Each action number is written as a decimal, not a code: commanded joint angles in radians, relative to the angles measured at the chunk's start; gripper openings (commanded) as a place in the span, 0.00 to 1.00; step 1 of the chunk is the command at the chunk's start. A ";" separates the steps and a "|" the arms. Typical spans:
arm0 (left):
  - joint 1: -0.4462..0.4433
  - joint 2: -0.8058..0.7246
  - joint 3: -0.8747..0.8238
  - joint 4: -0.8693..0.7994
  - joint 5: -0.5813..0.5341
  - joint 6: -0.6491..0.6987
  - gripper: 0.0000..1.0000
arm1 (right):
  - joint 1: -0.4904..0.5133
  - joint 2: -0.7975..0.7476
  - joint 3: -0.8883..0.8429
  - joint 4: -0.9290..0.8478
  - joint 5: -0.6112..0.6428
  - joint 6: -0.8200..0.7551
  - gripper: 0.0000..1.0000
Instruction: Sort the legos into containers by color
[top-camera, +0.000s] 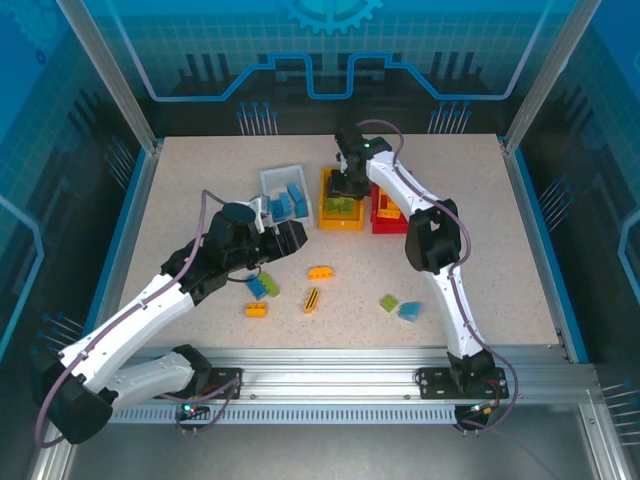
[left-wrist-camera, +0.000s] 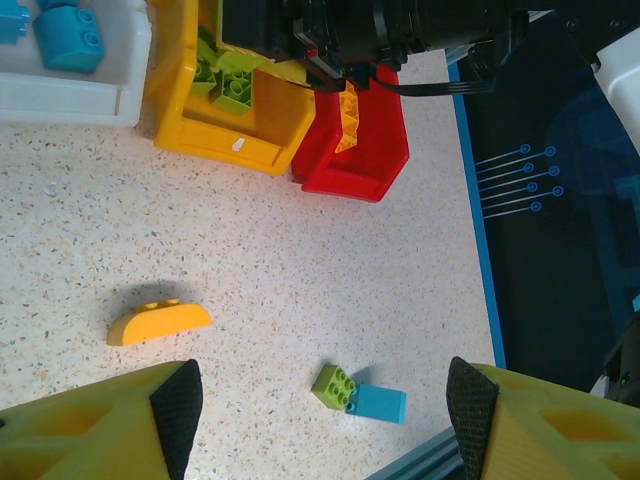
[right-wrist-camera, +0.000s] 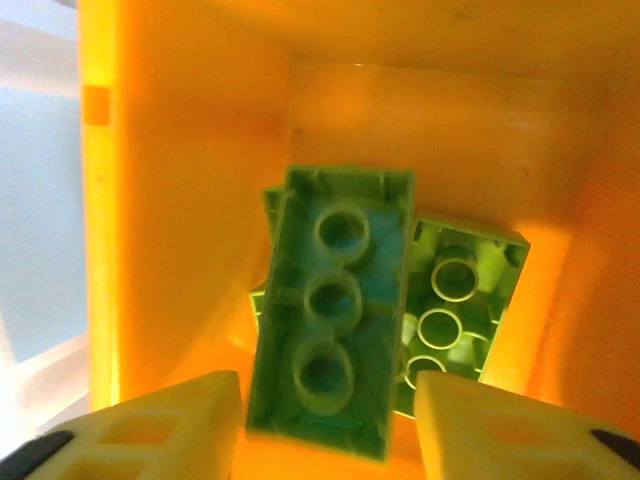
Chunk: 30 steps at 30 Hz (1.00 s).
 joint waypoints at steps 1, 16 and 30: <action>-0.012 0.007 0.011 -0.003 -0.018 0.030 0.71 | 0.005 -0.042 0.017 -0.025 -0.026 -0.004 0.59; -0.043 -0.012 0.000 -0.194 -0.115 0.147 0.72 | 0.091 -0.719 -0.562 0.237 0.143 -0.044 0.56; -0.024 -0.049 -0.090 -0.472 -0.350 0.035 0.71 | 0.455 -1.314 -1.278 0.462 0.280 -0.028 0.58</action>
